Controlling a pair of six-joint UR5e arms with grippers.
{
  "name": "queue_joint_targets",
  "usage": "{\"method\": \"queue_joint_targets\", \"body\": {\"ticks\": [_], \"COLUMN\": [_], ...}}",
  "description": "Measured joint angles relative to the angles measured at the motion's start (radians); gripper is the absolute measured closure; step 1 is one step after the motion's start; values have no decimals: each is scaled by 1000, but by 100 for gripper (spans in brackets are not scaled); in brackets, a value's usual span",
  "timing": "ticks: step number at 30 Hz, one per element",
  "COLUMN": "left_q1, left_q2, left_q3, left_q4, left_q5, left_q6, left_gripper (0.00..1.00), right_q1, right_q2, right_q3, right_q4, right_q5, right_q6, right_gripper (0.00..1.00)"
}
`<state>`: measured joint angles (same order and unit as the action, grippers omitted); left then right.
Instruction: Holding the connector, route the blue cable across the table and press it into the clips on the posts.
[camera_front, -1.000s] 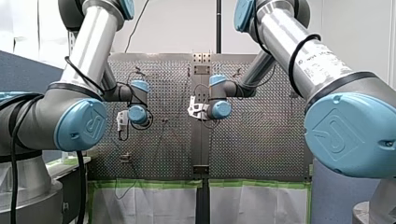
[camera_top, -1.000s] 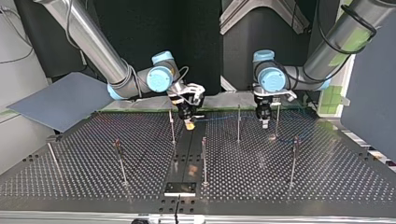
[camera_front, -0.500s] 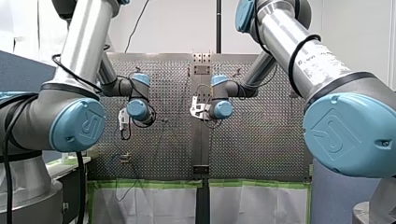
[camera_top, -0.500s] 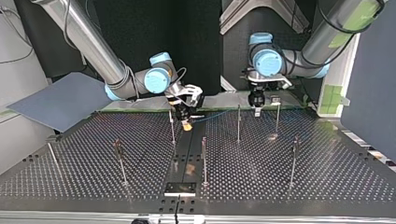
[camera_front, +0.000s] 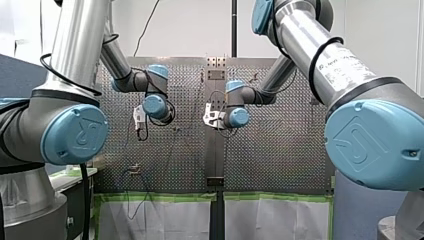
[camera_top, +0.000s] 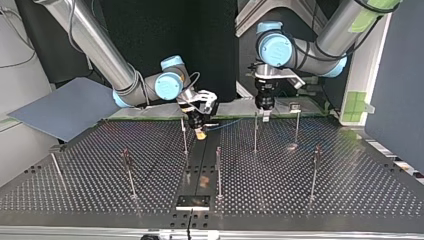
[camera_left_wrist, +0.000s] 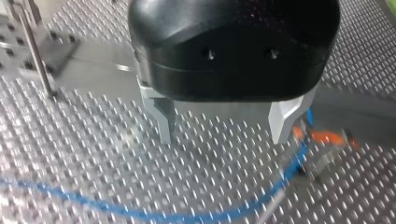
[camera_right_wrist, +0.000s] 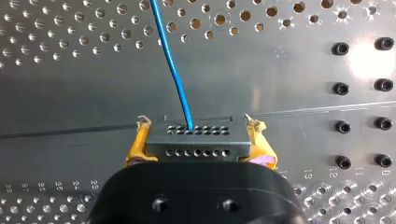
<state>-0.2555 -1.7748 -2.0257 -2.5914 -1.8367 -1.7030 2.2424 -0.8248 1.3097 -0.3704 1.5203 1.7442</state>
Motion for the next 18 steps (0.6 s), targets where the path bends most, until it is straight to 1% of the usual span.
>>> {"method": "queue_joint_targets", "body": {"ticks": [3, 6, 11, 18], "left_q1": [-25, -44, -53, -59], "left_q2": [19, 20, -14, -75], "left_q3": [-2, -4, 1, 32], "left_q4": [-11, -12, 17, 62], "left_q5": [3, 2, -3, 5], "left_q6": [11, 17, 21, 30], "left_gripper": [0, 0, 0, 0], "right_q1": [0, 0, 0, 0], "right_q2": [0, 0, 0, 0], "right_q3": [0, 0, 0, 0], "right_q4": [0, 1, 1, 0], "right_q5": [0, 0, 0, 0], "right_q6": [1, 2, 3, 3], "right_gripper": [100, 100, 100, 100]}}
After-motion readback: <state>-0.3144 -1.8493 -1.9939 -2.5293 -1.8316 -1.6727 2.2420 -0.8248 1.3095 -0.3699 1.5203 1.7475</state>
